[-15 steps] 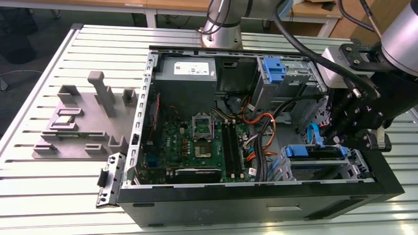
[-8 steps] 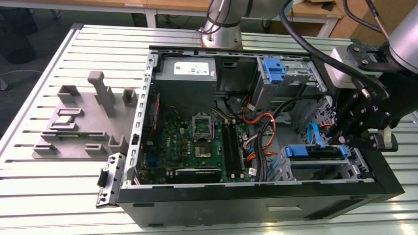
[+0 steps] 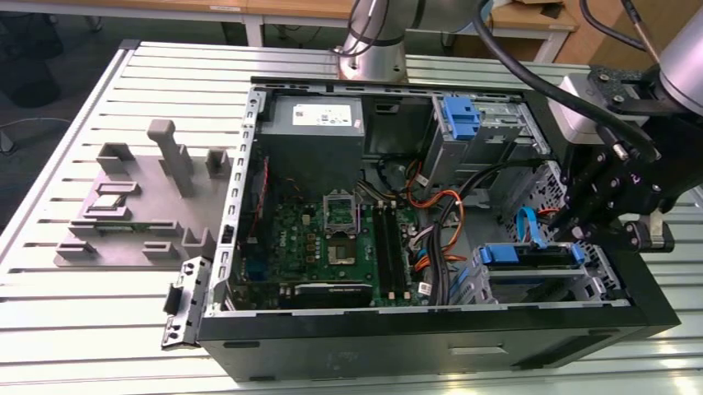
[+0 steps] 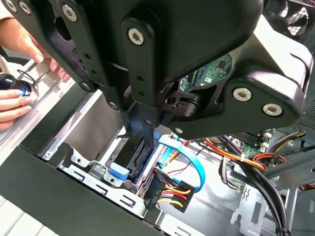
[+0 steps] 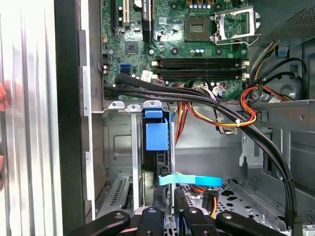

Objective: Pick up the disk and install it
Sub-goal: 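Insert the first disk wire, then insert the second disk wire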

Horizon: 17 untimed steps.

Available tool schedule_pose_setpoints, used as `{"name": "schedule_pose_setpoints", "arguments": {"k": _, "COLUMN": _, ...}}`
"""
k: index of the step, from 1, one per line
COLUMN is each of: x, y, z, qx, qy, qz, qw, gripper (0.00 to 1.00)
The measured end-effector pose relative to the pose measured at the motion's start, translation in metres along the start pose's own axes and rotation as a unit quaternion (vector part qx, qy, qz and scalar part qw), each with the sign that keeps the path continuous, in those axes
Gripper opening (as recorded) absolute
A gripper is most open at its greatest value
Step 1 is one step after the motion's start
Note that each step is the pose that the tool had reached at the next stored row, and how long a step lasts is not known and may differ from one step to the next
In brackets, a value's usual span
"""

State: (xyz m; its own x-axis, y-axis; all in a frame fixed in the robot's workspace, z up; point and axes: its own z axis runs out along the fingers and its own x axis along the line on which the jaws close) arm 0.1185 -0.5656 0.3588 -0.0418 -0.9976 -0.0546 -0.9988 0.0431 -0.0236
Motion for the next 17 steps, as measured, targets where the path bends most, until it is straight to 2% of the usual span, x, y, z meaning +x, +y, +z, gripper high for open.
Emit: {"name": "schedule_pose_setpoints", "arguments": {"k": 17, "x": -0.0005, "y": -0.0002, "z": -0.0086, "qx": 0.0, "qy": 0.0002, "qz": 0.0, "qw": 1.0, "gripper": 0.24}}
